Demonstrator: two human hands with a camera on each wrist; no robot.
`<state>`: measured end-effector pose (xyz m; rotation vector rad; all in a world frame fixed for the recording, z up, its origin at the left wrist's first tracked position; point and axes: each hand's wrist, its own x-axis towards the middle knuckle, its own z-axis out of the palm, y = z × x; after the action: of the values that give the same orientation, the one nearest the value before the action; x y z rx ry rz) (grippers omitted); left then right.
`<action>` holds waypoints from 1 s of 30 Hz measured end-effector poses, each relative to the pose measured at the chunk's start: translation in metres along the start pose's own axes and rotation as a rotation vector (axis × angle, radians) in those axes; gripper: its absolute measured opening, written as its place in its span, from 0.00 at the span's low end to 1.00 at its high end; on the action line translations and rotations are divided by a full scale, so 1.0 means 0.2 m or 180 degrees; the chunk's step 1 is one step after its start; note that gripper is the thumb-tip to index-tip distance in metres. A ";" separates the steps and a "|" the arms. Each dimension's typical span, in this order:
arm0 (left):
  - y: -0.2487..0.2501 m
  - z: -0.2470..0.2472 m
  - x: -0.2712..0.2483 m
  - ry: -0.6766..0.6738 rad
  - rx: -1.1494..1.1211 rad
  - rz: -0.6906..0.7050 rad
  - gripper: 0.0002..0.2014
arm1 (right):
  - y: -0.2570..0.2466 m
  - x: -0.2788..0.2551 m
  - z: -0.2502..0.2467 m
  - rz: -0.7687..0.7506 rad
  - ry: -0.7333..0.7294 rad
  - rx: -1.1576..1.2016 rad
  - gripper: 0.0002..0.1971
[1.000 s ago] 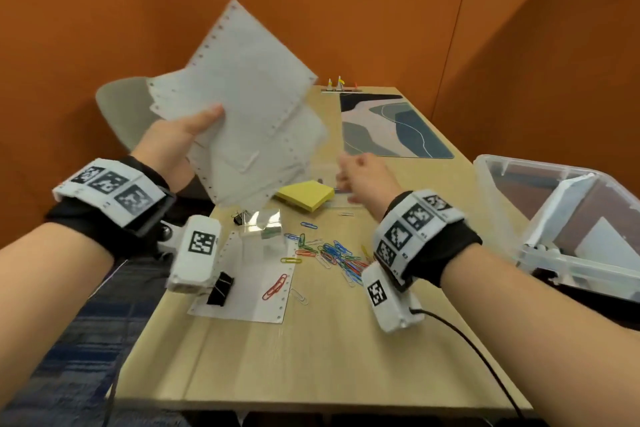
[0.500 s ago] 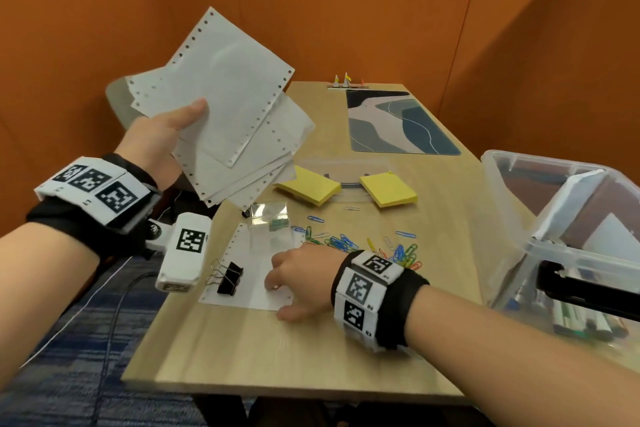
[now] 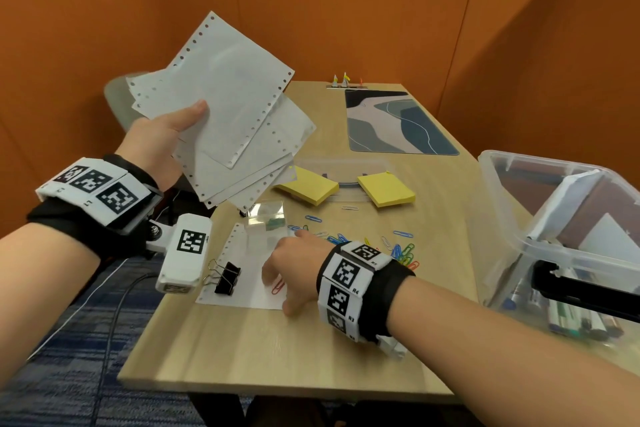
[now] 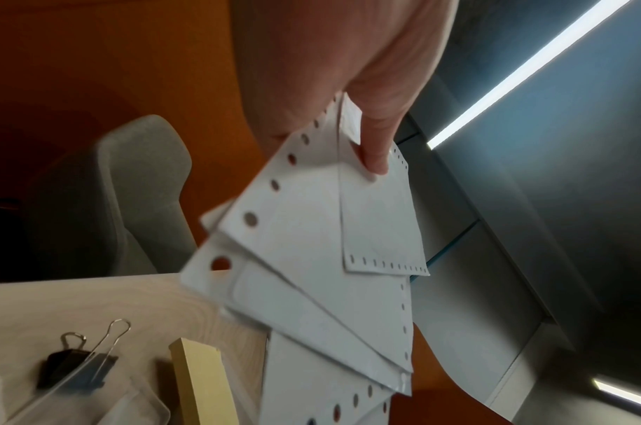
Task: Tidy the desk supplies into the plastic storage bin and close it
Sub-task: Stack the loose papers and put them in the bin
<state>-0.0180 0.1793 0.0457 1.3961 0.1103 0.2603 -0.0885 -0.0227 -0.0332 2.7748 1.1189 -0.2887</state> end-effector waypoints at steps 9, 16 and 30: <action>0.00 0.11 -0.10 -0.0008 -0.0201 -0.0077 0.36 | 0.04 0.03 0.02 -0.0215 0.0536 -0.0181 0.12; -0.03 0.11 -0.09 -0.0062 -0.0241 -0.0160 0.31 | 0.24 -0.13 0.00 0.0165 0.1394 0.0169 0.07; -0.01 0.21 -0.13 -0.0583 -0.0386 -0.0404 0.19 | 0.57 -0.32 -0.11 0.1411 0.2708 0.2687 0.15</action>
<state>-0.0329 0.1317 0.0502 1.2803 0.0309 0.0325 -0.0517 -0.1431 0.0084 3.9586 0.4351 0.7032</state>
